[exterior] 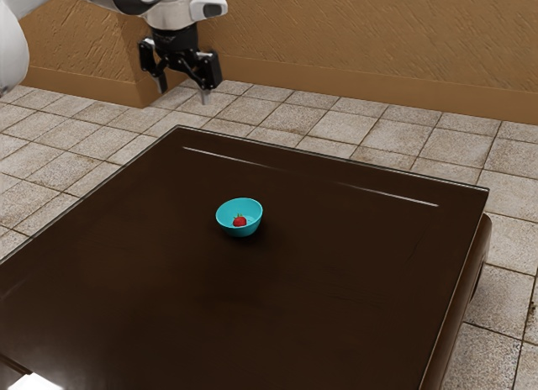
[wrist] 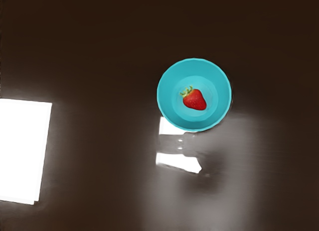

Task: Take strawberry from the bowl

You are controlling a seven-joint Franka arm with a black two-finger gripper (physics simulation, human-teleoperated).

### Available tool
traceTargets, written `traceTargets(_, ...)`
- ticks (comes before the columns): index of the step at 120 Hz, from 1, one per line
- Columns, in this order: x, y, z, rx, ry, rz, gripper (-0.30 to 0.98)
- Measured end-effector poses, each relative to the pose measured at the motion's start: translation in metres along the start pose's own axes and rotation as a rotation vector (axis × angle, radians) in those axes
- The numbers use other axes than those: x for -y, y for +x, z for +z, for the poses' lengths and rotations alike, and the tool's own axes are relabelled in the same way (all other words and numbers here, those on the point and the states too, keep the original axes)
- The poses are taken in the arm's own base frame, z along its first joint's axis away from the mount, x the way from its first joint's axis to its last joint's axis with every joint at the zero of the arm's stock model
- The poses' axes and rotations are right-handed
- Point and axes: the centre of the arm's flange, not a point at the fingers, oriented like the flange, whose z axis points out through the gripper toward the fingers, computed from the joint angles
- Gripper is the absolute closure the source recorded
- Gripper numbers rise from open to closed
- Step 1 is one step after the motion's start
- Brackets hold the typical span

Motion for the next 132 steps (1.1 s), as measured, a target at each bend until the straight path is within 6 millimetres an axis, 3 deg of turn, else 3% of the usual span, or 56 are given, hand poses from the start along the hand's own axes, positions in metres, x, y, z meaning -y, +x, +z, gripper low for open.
traceTargets(4,-0.001,0.001,0.004,0.006,0.0,-0.004,0.0)
traceTargets(12,-0.006,0.009,0.031,0.044,0.013,-0.01,0.0)
traceTargets(27,0.007,0.001,0.117,0.164,-0.012,-0.049,0.0)
traceTargets(45,-0.001,-0.012,0.183,0.219,-0.08,-0.059,0.12)
traceTargets(71,-0.027,0.011,0.253,0.15,-0.119,-0.035,0.29)
traceTargets(84,-0.041,0.033,0.276,0.106,-0.12,-0.017,0.35)
traceTargets(97,-0.029,0.055,0.311,0.092,-0.112,-0.036,0.39)
traceTargets(132,-0.034,0.076,0.376,0.085,-0.135,-0.028,0.42)
